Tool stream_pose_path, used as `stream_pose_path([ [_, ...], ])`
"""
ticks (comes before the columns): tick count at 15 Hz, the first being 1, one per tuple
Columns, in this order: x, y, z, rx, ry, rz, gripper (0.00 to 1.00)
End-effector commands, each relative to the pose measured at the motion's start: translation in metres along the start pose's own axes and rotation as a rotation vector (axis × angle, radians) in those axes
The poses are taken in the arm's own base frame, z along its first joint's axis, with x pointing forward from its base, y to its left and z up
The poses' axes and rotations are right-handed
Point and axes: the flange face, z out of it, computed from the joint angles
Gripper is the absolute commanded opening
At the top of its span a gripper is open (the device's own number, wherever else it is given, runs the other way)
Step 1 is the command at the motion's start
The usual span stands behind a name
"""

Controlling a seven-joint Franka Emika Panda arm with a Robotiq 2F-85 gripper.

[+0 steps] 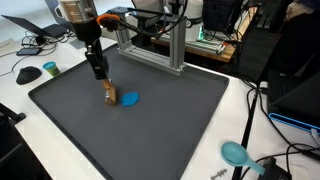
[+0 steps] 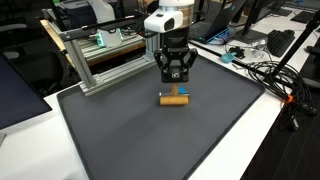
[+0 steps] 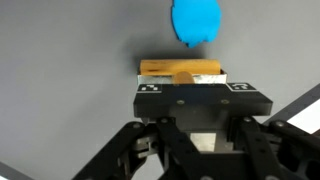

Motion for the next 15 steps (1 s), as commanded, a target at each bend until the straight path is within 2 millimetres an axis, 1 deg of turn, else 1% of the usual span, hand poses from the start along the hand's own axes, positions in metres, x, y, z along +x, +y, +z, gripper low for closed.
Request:
stream_pose_path([
  [1,-0.042,0.002,-0.03,0.012,0.047,0.0,0.22],
  [5,-0.075,-0.014,-0.047,0.0,0.086,-0.009,0.22],
  [8,-0.094,-0.028,-0.051,-0.025,0.104,-0.016,0.22],
  [10,-0.101,-0.037,-0.049,-0.027,0.12,-0.016,0.22],
  [12,-0.105,-0.045,-0.044,-0.036,0.121,-0.017,0.22],
  [15,-0.107,-0.049,-0.036,-0.043,0.11,-0.025,0.22],
])
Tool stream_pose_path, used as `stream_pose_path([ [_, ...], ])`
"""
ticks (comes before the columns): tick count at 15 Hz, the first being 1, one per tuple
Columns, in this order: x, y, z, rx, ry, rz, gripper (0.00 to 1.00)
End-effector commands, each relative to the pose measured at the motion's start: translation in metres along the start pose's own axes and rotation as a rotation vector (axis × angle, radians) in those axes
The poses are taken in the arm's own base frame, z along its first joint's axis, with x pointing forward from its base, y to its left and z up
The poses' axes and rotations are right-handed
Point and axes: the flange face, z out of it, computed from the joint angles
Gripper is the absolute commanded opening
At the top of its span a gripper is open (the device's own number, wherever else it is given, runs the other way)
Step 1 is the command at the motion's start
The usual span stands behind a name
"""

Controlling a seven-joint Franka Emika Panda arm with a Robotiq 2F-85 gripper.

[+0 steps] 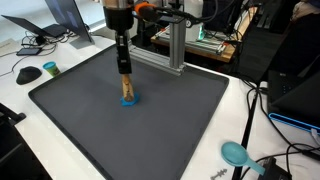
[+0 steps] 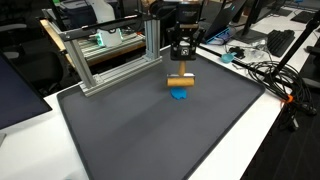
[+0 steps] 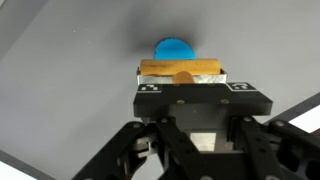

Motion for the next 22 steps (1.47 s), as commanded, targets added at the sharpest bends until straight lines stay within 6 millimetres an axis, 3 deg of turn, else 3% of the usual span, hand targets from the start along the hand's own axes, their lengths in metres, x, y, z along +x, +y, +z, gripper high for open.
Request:
stream_pose_path([
  [1,-0.002,-0.002,0.002,-0.002,0.013,0.006,0.22],
  [22,0.0,-0.006,0.055,-0.011,-0.024,-0.014,0.22],
])
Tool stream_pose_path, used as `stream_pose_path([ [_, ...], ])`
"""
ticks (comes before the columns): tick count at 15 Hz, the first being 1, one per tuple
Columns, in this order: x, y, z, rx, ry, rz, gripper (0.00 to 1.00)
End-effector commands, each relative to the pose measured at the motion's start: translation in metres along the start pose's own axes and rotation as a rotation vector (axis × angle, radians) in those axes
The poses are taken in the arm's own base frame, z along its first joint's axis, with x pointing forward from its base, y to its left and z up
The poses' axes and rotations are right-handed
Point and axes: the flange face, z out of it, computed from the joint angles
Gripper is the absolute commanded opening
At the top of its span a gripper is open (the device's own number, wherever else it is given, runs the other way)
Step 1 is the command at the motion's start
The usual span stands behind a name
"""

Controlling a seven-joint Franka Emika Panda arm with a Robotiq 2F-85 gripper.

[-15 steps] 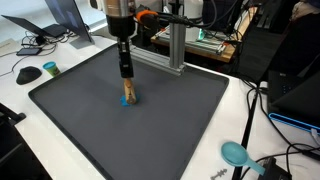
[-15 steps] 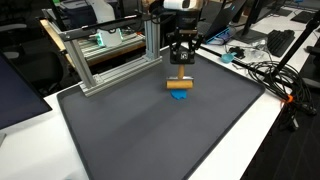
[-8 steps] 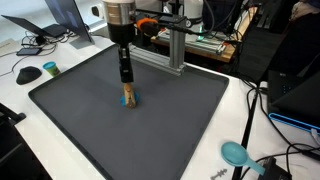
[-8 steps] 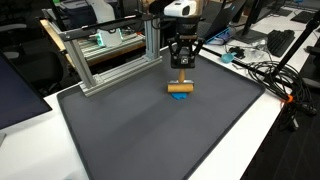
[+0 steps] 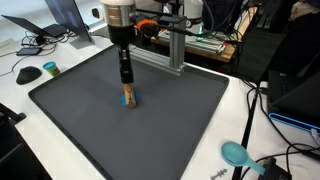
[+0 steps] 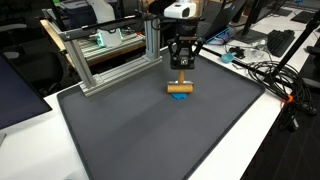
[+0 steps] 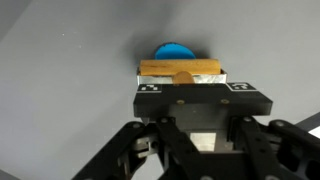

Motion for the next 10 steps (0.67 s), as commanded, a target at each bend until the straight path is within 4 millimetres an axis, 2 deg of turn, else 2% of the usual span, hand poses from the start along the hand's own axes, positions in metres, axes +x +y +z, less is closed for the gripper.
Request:
stream_pose_path([
  [1,0.0047,-0.0033,0.0173,-0.007,-0.019,-0.005,0.22],
  [10,0.0113,-0.0074,0.026,-0.009,-0.011,-0.021,0.22],
])
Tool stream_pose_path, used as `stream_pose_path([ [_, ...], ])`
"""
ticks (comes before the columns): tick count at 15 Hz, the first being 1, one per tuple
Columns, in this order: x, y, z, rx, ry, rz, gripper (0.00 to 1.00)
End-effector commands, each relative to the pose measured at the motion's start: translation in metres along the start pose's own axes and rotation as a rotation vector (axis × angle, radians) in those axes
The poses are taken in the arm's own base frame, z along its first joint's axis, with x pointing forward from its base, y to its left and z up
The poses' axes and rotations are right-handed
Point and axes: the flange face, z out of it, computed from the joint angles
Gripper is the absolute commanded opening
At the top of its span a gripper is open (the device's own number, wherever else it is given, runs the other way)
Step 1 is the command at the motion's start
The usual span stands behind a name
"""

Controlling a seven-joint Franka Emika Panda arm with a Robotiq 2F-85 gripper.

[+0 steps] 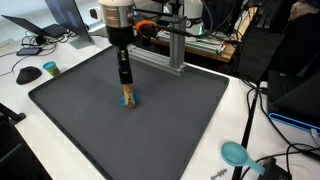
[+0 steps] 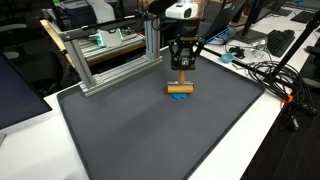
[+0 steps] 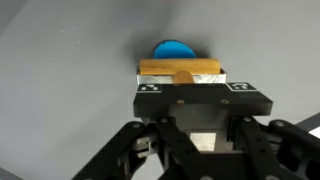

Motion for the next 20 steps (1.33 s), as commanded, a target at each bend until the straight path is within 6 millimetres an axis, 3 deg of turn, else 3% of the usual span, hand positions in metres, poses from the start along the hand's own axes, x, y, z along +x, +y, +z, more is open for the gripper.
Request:
stream_pose_path([
  [1,0.007,-0.004,0.025,0.0,-0.008,-0.014,0.22],
  [20,0.023,0.003,0.034,0.014,-0.031,-0.039,0.22],
])
